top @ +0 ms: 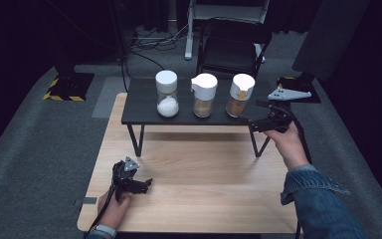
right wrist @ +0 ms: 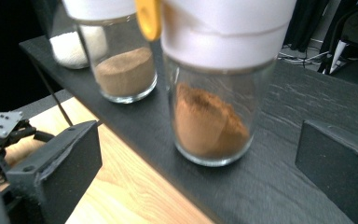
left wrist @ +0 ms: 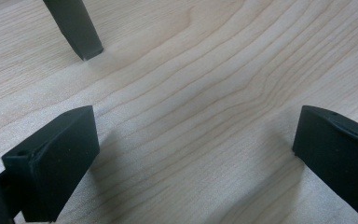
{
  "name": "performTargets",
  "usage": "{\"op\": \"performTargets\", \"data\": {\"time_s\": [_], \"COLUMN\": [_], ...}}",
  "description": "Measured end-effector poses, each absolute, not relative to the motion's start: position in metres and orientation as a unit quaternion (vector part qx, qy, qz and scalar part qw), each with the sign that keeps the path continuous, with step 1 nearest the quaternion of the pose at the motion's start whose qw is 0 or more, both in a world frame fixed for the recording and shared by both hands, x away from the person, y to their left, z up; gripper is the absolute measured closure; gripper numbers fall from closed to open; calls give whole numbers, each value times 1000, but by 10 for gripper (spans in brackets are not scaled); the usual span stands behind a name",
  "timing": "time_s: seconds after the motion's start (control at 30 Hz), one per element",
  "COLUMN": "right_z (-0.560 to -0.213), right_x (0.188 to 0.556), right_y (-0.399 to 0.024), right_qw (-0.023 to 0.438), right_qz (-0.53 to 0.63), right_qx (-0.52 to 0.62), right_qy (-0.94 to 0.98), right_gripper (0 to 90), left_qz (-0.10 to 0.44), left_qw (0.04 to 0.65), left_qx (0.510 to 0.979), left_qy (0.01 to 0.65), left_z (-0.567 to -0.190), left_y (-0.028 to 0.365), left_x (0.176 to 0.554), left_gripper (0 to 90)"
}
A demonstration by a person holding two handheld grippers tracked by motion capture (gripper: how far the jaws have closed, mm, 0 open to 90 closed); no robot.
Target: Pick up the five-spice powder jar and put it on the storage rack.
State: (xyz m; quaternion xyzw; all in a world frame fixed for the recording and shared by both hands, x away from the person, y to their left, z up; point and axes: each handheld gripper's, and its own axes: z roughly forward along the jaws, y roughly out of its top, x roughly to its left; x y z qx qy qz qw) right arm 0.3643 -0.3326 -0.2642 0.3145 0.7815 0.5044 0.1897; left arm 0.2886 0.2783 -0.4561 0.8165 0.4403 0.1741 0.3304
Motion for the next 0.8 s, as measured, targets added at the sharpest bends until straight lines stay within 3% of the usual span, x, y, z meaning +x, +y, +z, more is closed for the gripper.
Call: {"op": "performTargets", "data": {"time_s": [0.8], "right_z": [-290], "right_x": [321], "right_y": [-359], "right_qw": [194], "right_qz": [511], "right_qx": [317], "right_qy": [776], "right_gripper": [4], "left_qz": [174], "left_qw": [330], "left_qx": [816], "left_qy": [440], "left_z": [-456], "left_y": [278], "left_x": [289], "left_gripper": [2]}}
